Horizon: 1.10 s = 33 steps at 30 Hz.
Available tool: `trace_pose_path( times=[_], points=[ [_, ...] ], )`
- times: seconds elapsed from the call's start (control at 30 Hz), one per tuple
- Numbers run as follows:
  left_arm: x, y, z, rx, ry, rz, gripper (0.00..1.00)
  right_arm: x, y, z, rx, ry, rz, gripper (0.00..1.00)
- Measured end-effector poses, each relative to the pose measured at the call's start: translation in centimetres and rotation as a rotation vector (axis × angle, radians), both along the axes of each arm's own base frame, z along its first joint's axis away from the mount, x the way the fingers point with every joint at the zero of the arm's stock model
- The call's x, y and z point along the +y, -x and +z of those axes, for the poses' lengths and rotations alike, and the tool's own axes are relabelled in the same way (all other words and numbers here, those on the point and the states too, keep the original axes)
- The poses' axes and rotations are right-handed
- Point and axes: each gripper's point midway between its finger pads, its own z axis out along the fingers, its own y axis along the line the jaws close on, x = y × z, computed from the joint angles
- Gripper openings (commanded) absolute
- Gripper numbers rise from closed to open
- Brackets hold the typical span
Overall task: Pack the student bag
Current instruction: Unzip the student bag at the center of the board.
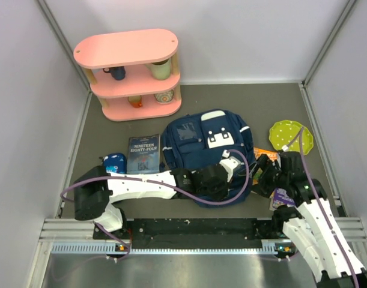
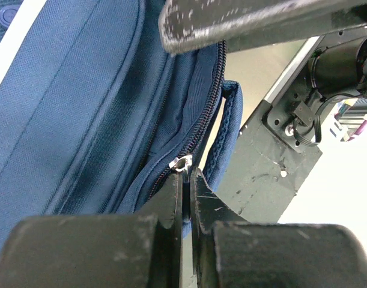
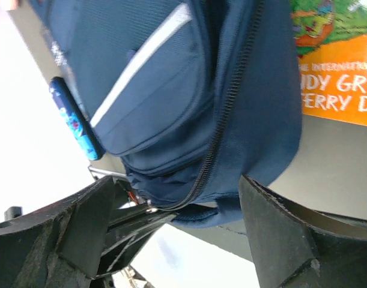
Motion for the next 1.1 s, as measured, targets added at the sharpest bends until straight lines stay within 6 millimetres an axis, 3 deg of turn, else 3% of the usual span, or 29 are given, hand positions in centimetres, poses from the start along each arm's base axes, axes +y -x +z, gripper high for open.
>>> trace_pose_path(
  times=[0.13,0.2,0.3,0.33,0.37,0.7,0.97,1.1],
  points=[
    [0.0,-0.9,0.2,0.010,0.018,-0.018,0.00,0.1,-0.4,-1.5,0.087,0.011,-0.004,0.68],
    [-0.2,-1.0,0.3,0.016,0.028,-0.038,0.00,0.4,-1.0,-2.0,0.112,0.007,0.003,0.56],
    [-0.5,-0.8,0.0,0.026,0.033,-0.080,0.00,0.6,-1.8,-2.8,0.141,0.013,0.011,0.27],
    [-0.6,-0.8,-0.2,0.029,0.033,-0.090,0.00,0.6,-2.0,-3.2,0.152,0.017,0.011,0.05],
    [-0.6,-0.7,-0.4,0.033,0.030,-0.105,0.00,0.7,-2.2,-3.5,0.163,0.021,0.011,0.00],
    [-0.1,-1.0,-1.6,0.016,0.038,-0.140,0.00,0.3,-3.7,-4.2,0.179,0.080,0.021,0.00],
    [4.7,-2.3,-3.0,0.025,-0.001,-0.029,0.00,-0.9,-5.7,-3.6,0.148,0.131,-0.003,0.00],
    [6.2,-3.2,-3.1,0.051,0.015,0.043,0.00,-1.2,-6.4,-3.2,0.133,0.133,-0.010,0.00]
  ],
)
